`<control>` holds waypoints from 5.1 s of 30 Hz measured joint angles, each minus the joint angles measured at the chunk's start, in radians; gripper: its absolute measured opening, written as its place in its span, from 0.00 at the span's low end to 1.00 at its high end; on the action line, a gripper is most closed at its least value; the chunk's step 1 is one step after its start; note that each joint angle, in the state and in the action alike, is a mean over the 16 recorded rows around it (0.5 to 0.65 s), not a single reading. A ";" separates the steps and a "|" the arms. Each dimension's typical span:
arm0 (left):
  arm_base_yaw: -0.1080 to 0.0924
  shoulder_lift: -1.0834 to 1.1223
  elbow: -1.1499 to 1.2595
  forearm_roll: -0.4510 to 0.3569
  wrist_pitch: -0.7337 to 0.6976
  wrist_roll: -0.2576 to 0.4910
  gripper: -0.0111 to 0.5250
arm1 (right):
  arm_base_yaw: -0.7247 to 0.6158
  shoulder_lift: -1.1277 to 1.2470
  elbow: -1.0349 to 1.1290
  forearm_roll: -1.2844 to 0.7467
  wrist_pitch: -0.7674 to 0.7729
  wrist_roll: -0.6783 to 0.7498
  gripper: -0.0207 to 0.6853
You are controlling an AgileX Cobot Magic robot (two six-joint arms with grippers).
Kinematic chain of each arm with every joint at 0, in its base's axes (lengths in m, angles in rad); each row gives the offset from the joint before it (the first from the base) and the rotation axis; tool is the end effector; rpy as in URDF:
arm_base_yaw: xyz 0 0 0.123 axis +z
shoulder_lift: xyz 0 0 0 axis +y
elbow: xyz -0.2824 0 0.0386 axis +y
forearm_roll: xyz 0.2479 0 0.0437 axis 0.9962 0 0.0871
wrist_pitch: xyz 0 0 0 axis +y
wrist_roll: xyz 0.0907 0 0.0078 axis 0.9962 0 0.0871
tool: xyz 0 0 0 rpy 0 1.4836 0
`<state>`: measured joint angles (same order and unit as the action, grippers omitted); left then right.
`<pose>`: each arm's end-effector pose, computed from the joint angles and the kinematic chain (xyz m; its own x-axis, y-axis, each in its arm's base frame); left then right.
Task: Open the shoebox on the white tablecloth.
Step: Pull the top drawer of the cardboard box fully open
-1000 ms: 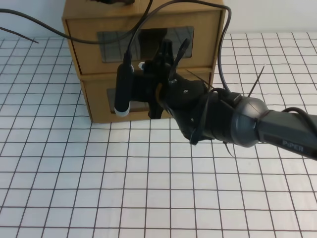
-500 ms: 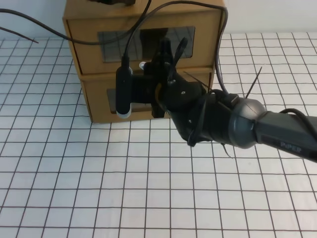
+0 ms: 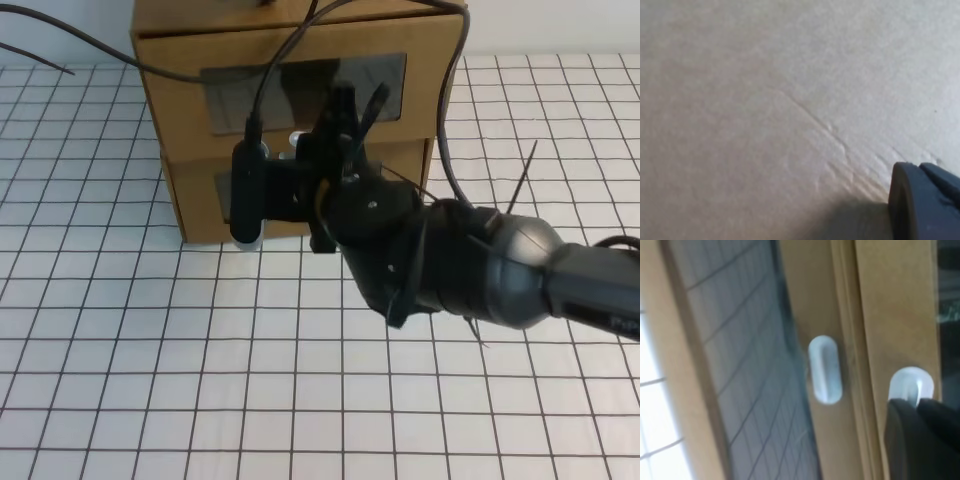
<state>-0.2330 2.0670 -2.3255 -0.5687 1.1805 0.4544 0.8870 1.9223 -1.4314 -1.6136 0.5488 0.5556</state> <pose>0.4307 -0.1488 0.4035 -0.5449 0.3202 -0.7750 0.6803 0.7091 -0.1853 0.3179 0.3148 0.2679 0.1983 -0.9387 -0.2820 -0.3759 0.1929 -0.9064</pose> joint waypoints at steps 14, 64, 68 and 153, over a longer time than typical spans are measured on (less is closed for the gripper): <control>0.000 0.000 0.000 0.003 0.008 -0.015 0.02 | 0.148 -0.205 0.296 0.069 0.059 0.071 0.02; 0.000 0.000 0.000 0.013 0.017 -0.010 0.02 | -0.027 -0.006 0.042 -0.046 -0.071 0.230 0.33; 0.000 0.000 0.000 0.014 0.017 -0.009 0.02 | -0.036 0.001 0.031 -0.047 -0.085 0.228 0.33; 0.000 -0.021 -0.052 0.002 0.049 -0.022 0.02 | 0.367 -0.307 0.395 0.167 0.351 0.302 0.16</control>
<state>-0.2330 2.0458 -2.3773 -0.5668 1.2292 0.4321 1.2540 1.6153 -1.0364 -1.4465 0.8996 0.8576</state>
